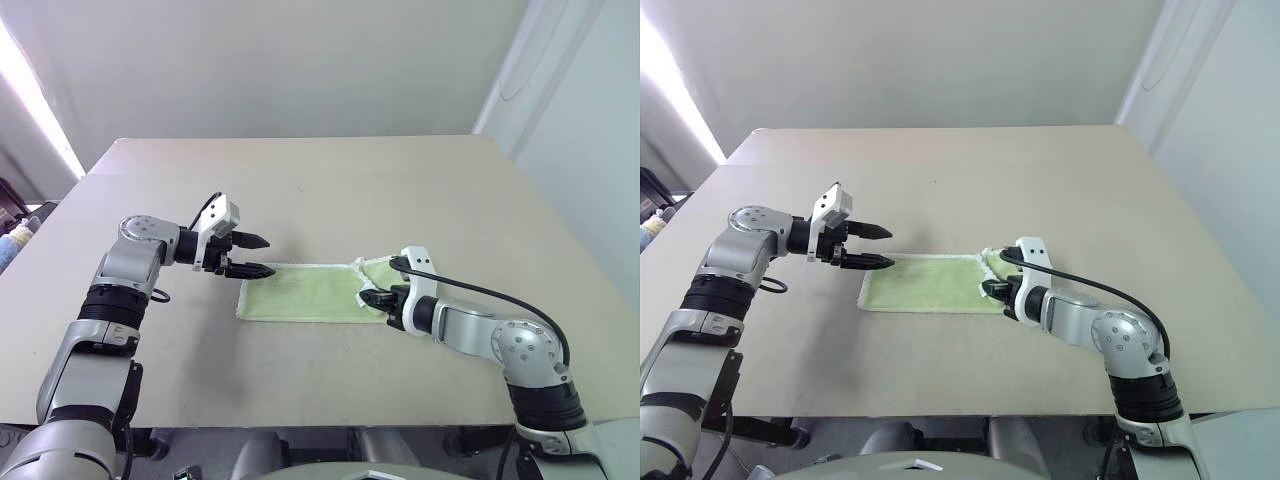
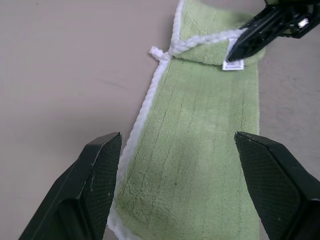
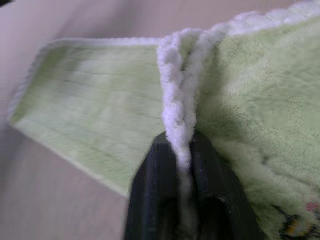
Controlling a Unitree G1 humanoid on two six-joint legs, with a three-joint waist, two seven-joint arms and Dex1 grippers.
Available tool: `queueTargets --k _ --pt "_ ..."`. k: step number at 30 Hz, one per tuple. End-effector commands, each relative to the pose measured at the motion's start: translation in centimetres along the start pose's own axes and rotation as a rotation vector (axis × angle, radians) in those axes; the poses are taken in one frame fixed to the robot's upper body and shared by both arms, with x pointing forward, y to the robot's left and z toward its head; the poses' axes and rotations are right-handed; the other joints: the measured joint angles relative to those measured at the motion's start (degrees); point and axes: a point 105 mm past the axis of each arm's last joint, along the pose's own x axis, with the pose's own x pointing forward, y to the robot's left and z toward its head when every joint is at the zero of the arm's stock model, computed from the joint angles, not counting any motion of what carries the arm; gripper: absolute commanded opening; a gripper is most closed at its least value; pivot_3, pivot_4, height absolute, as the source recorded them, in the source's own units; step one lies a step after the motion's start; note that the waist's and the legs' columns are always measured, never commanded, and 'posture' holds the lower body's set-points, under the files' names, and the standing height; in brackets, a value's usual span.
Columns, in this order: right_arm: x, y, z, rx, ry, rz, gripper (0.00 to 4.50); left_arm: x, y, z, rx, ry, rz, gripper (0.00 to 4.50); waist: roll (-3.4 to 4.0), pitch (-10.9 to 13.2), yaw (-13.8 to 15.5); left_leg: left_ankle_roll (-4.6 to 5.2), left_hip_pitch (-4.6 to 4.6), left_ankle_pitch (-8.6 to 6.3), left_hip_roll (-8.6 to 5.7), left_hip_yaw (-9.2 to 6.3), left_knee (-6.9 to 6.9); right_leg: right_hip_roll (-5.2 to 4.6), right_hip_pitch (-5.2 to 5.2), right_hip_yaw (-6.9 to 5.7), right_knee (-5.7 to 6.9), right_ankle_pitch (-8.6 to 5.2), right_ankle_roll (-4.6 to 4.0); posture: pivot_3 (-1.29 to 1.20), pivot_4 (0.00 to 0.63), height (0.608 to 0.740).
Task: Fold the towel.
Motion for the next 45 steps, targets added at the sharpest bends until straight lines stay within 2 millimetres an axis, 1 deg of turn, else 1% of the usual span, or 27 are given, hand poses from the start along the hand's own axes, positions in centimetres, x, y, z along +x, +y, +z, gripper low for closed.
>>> queueTargets --k 1,3,5,8,9,14,16,19,21,23,24,25,28,32,34,36,37,41,44,45 --pt "-0.3 0.7 0.9 -0.029 -0.038 0.014 1.79 -0.4 0.3 1.1 0.042 -0.013 0.01 3.81 0.0 0.0 0.0 0.0 0.0 0.0 0.0 0.0 0.0 0.0 0.0 0.0 0.01 0.0 0.0 0.0 0.0 0.712" --pt "-0.2 0.6 0.7 -0.036 -0.031 0.002 2.51 -0.4 0.2 1.1 0.042 -0.013 0.009 3.81 0.0 0.0 0.0 0.0 0.0 0.0 -0.01 0.0 0.02 0.0 0.0 0.0 0.02 0.0 0.0 0.0 0.0 0.712" --pt "-0.2 0.8 0.9 -0.036 -0.044 0.014 3.26 -0.3 0.2 1.2 0.041 -0.013 0.007 3.81 0.0 0.0 0.0 0.0 0.0 0.0 -0.01 0.0 0.03 0.0 0.0 0.0 0.03 0.0 0.0 0.0 0.0 0.712" --pt "-0.7 1.4 2.5 -0.022 -0.141 0.051 4.33 -0.4 0.2 1.3 0.031 -0.022 0.007 3.81 0.0 0.0 0.0 0.0 0.01 0.0 -0.01 -0.01 0.03 0.0 -0.01 0.0 0.06 0.0 0.0 0.0 0.0 0.712" --pt "-1.1 1.5 3.2 -0.015 -0.187 0.067 4.42 -0.5 0.2 1.3 0.029 -0.023 0.009 3.81 0.0 0.0 0.0 0.0 0.01 0.0 -0.01 -0.01 0.03 0.0 -0.01 -0.01 0.08 0.0 0.0 0.0 0.0 0.712" --pt "-2.9 1.5 6.0 0.044 -0.366 0.13 4.42 -0.9 0.5 1.2 0.013 -0.026 0.03 3.81 0.0 0.0 0.0 0.0 0.0 0.0 -0.02 -0.02 0.04 0.0 -0.01 -0.01 0.08 0.0 0.01 0.0 0.0 0.712" --pt "-3.0 1.0 6.5 0.035 -0.389 0.114 4.42 -0.9 0.6 1.2 0.008 -0.027 0.034 3.81 0.0 0.0 0.0 0.0 0.01 0.0 -0.02 -0.02 0.04 0.0 -0.01 -0.01 0.08 0.0 0.01 0.0 0.0 0.712" --pt "-1.9 -1.2 5.7 -0.041 -0.354 -0.03 4.42 -0.8 0.5 1.1 0.009 -0.026 0.034 3.81 0.0 0.0 -0.1 0.0 0.02 0.0 -0.02 -0.03 0.04 0.0 -0.01 -0.01 0.11 -0.01 0.0 0.0 0.0 0.712" --pt "-1.0 -3.0 4.8 -0.093 -0.323 -0.137 4.42 -0.7 0.4 1.1 0.01 -0.029 0.033 3.81 0.0 0.0 -0.1 0.0 0.04 0.0 -0.03 -0.02 0.05 0.0 -0.01 0.0 0.12 -0.01 0.0 0.0 0.0 0.712" --pt "-0.3 -3.9 4.1 -0.144 -0.303 -0.191 4.42 -0.6 0.4 1.0 0.023 -0.019 0.036 3.81 0.0 0.0 -0.1 0.0 0.05 0.0 -0.04 -0.01 0.06 0.0 -0.01 0.0 0.15 -0.01 -0.01 0.0 0.0 0.712" --pt "-0.1 -4.0 3.9 -0.156 -0.304 -0.2 4.42 -0.6 0.4 0.9 0.031 -0.011 0.039 3.81 0.0 0.0 -0.1 0.0 0.06 0.0 -0.04 -0.01 0.05 0.0 -0.02 0.0 0.16 -0.01 -0.01 0.0 0.0 0.712" --pt "0.2 -3.7 3.5 -0.19 -0.296 -0.196 4.42 -0.6 0.3 0.7 0.03 -0.004 0.035 3.81 0.0 0.0 -0.1 0.0 0.04 0.0 -0.04 -0.01 0.05 0.0 -0.04 0.0 0.18 -0.01 -0.01 0.0 0.0 0.712" --pt "1.1 -3.3 1.7 -0.321 -0.243 -0.211 4.42 -0.9 0.1 0.6 0.018 0.002 0.027 3.81 0.0 0.0 -0.3 0.0 0.03 0.0 -0.05 -0.01 0.05 0.0 -0.07 0.0 0.23 -0.03 0.0 0.0 0.0 0.712" --pt "2.0 -3.4 -0.3 -0.489 -0.169 -0.251 4.42 -1.4 -0.1 0.2 0.01 0.017 0.03 3.81 0.0 0.0 -0.4 0.0 0.04 0.0 -0.06 -0.02 0.08 0.0 -0.07 0.0 0.27 -0.04 0.0 0.0 0.0 0.712" --pt "2.0 -3.4 -0.7 -0.538 -0.156 -0.251 4.42 -1.7 -0.3 -0.1 -0.014 0.027 0.027 3.81 -0.02 0.0 -0.5 -0.01 0.06 0.0 -0.07 -0.02 0.1 -0.01 -0.07 0.02 0.3 -0.04 0.0 0.0 0.0 0.712" --pt "1.9 -3.3 -0.3 -0.554 -0.169 -0.252 4.42 -2.0 -0.5 -0.6 -0.045 0.045 0.026 3.81 -0.03 0.0 -0.7 -0.01 0.09 0.01 -0.08 -0.02 0.12 -0.01 -0.05 0.02 0.34 -0.05 0.0 0.0 0.0 0.712" --pt "1.7 -3.3 0.2 -0.541 -0.193 -0.257 4.42 -2.2 -0.6 -0.9 -0.062 0.058 0.034 3.81 -0.03 0.0 -0.8 -0.01 0.1 0.01 -0.08 -0.03 0.13 -0.01 -0.05 0.02 0.36 -0.05 0.0 0.0 0.0 0.712" --pt "-0.1 -2.9 4.5 -0.421 -0.366 -0.24 4.42 -3.1 0.1 -3.0 -0.195 0.157 0.133 3.81 -0.03 0.0 -1.1 -0.01 0.09 0.01 -0.09 -0.11 0.13 0.0 -0.05 -0.01 0.4 -0.05 0.0 0.0 0.0 0.712" --pt "-1.3 -2.5 7.1 -0.324 -0.474 -0.207 4.42 -3.3 0.2 -3.4 -0.317 0.149 0.153 3.81 -0.02 0.0 -1.3 -0.01 0.08 0.01 -0.12 -0.13 0.14 -0.01 -0.05 -0.01 0.41 -0.04 0.01 0.0 0.0 0.712" --pt "-1.6 -2.3 7.7 -0.289 -0.499 -0.188 4.47 -3.4 0.0 -3.6 -0.345 0.151 0.151 3.98 -0.03 0.0 -1.4 -0.01 0.09 0.01 -0.12 -0.13 0.14 -0.01 -0.05 -0.01 0.42 -0.04 0.01 0.0 0.0 0.712"
